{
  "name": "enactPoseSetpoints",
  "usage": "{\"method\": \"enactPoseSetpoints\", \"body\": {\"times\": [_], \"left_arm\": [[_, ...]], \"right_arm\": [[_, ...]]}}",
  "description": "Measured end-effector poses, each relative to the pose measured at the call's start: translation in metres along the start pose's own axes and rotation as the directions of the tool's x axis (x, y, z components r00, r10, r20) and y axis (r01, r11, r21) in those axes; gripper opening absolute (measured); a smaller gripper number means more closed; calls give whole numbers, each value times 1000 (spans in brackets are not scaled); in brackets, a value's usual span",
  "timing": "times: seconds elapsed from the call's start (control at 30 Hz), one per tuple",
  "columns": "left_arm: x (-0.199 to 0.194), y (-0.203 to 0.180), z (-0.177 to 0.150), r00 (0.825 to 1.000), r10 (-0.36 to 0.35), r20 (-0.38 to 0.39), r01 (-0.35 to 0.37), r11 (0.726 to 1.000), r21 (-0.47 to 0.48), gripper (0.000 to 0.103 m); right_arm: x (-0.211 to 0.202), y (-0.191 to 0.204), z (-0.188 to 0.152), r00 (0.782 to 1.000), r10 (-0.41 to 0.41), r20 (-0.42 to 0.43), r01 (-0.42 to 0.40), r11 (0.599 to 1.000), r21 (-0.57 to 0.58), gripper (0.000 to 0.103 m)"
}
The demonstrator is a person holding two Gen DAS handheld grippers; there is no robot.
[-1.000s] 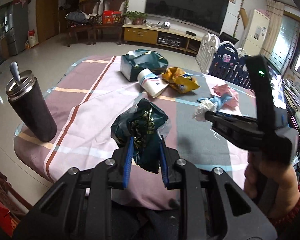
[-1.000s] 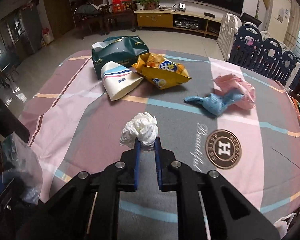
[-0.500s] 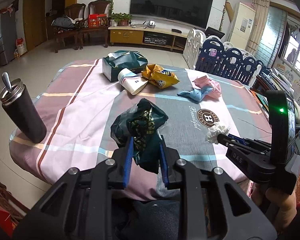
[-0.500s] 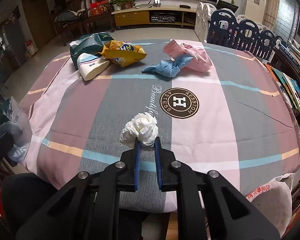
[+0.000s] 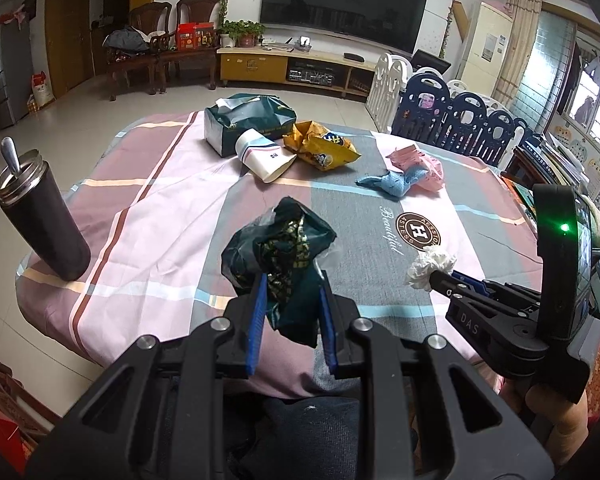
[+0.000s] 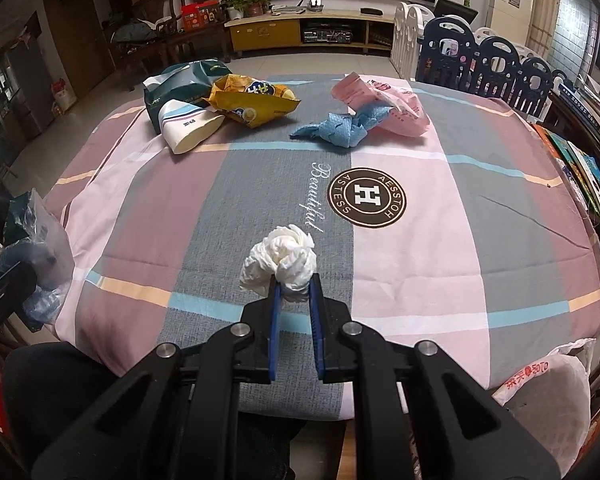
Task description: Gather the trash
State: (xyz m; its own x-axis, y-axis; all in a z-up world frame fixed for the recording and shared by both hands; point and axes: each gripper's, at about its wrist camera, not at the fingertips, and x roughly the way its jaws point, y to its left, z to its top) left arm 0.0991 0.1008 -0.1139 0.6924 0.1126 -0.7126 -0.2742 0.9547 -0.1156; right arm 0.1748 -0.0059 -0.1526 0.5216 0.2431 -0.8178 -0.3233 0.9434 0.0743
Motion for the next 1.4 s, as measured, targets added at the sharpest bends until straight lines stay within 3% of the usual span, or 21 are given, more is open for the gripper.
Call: {"method": "enactPoseSetpoints", "body": {"times": [0.73, 1.1, 1.4], "left_arm": [[4, 2, -3, 1000, 1, -6, -1, 1000, 0, 25], [7, 2, -6, 1000, -7, -10, 7, 1000, 0, 25], [6, -5, -6, 1000, -20, -18, 20, 1000, 19, 25]], "right_arm": [[4, 0, -5, 1000, 3, -3, -3, 1000, 5, 14], [-27, -26, 10, 998, -9, 68, 4, 998, 60, 14], [-16, -30, -1, 1000, -15, 25, 13, 997, 73, 14]]}}
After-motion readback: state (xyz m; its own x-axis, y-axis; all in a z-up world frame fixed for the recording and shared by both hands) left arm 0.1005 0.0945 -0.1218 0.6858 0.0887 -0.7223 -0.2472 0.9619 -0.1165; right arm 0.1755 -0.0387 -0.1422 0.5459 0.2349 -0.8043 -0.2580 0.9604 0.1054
